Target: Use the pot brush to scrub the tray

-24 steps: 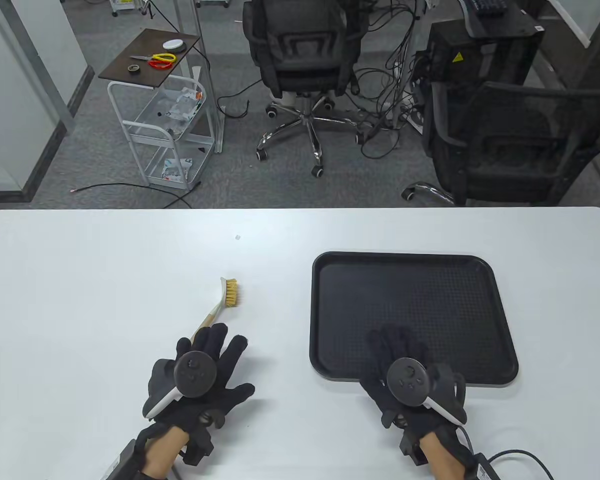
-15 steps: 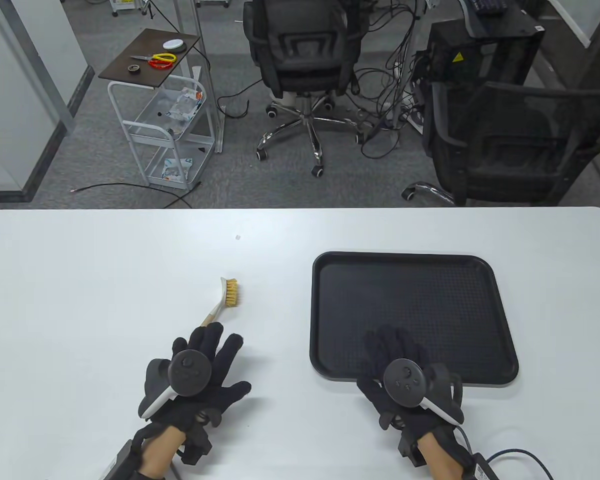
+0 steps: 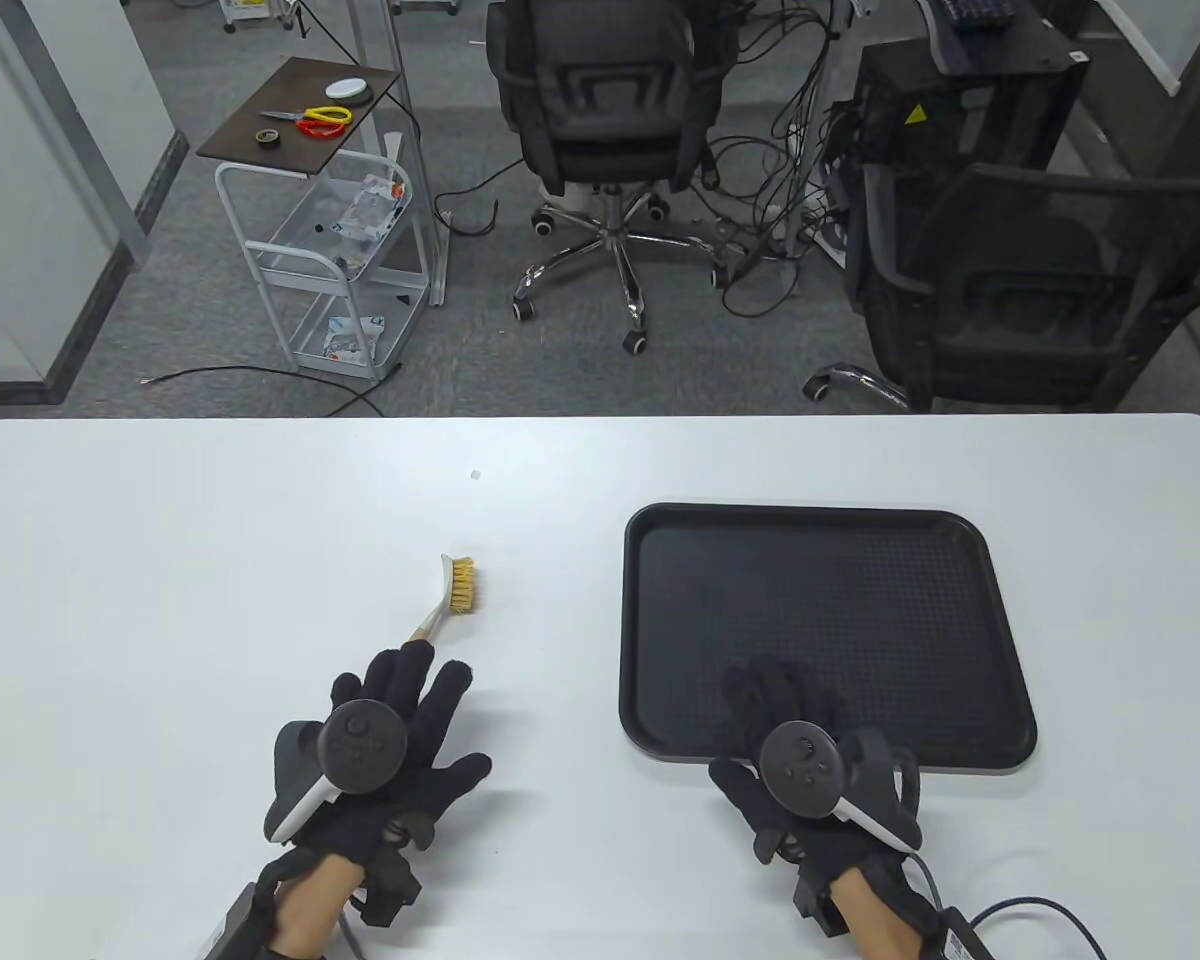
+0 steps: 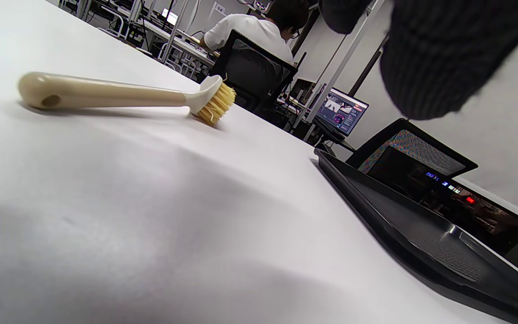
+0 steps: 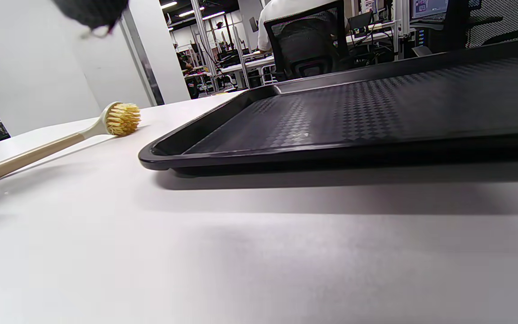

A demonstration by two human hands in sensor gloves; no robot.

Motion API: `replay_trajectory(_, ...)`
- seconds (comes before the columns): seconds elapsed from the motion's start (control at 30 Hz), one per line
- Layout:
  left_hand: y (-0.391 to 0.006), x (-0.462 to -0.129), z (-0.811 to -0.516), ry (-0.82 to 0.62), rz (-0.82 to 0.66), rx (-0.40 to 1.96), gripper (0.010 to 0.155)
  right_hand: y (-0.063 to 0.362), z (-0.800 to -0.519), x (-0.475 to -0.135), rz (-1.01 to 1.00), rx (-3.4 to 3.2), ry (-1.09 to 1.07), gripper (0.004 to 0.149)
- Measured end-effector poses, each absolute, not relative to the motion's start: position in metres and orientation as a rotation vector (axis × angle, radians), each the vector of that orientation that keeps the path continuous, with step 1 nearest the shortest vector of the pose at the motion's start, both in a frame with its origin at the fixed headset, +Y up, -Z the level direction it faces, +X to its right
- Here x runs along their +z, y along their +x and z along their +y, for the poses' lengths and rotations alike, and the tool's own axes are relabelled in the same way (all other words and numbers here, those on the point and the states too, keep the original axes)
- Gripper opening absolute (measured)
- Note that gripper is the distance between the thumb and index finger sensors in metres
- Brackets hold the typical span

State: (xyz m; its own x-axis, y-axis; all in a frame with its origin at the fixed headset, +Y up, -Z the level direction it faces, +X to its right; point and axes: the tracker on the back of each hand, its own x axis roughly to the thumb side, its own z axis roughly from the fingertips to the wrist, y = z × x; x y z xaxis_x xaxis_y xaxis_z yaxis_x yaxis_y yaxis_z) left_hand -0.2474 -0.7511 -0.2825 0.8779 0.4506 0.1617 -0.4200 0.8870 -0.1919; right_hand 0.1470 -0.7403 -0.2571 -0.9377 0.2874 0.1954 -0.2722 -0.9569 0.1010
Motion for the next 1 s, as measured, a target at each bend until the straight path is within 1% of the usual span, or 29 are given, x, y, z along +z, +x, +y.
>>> replay_trajectory(0.07, -0.249, -0.284, -0.751, -0.153, -0.184, 0.453, 0.087, 0.147, -0.74, -0.257, 0.109, 2.84, 0.303, 0.082)
replay_trajectory(0.17, -0.258, -0.287, -0.747, -0.142, -0.082, 0.448, 0.088, 0.146, -0.74, -0.256, 0.106, 2.839, 0.306, 0.082)
replay_trajectory(0.23, -0.264, -0.296, -0.741, -0.122, -0.025, 0.453, 0.089, 0.147, -0.738, -0.256, 0.098, 2.832, 0.301, 0.082)
replay_trajectory(0.3, -0.268, -0.307, -0.737, -0.138, 0.026, 0.435, 0.088, 0.147, -0.738, -0.255, 0.077, 2.845, 0.281, 0.082)
replay_trajectory(0.37, -0.27, -0.325, -0.736, -0.151, 0.082, 0.412, 0.088, 0.148, -0.737, -0.255, 0.069, 2.854, 0.273, 0.082)
replay_trajectory(0.47, -0.269, -0.35, -0.742, -0.196, 0.154, 0.394, 0.086, 0.148, -0.738, -0.256, 0.076, 2.847, 0.271, 0.082)
replay_trajectory(0.57, -0.265, -0.372, -0.756, -0.25, 0.222, 0.374, 0.085, 0.15, -0.737, -0.256, 0.071, 2.841, 0.264, 0.082)
replay_trajectory(0.8, -0.262, -0.39, -0.782, -0.319, 0.35, 0.254, 0.083, 0.151, -0.737, -0.256, 0.078, 2.828, 0.273, 0.081)
replay_trajectory(0.87, -0.262, -0.392, -0.786, -0.327, 0.378, 0.22, 0.08, 0.15, -0.737, -0.256, 0.08, 2.83, 0.278, 0.082)
replay_trajectory(1.0, -0.263, -0.392, -0.791, -0.318, 0.416, 0.193, 0.064, 0.15, -0.737, -0.256, 0.081, 2.825, 0.282, 0.081)
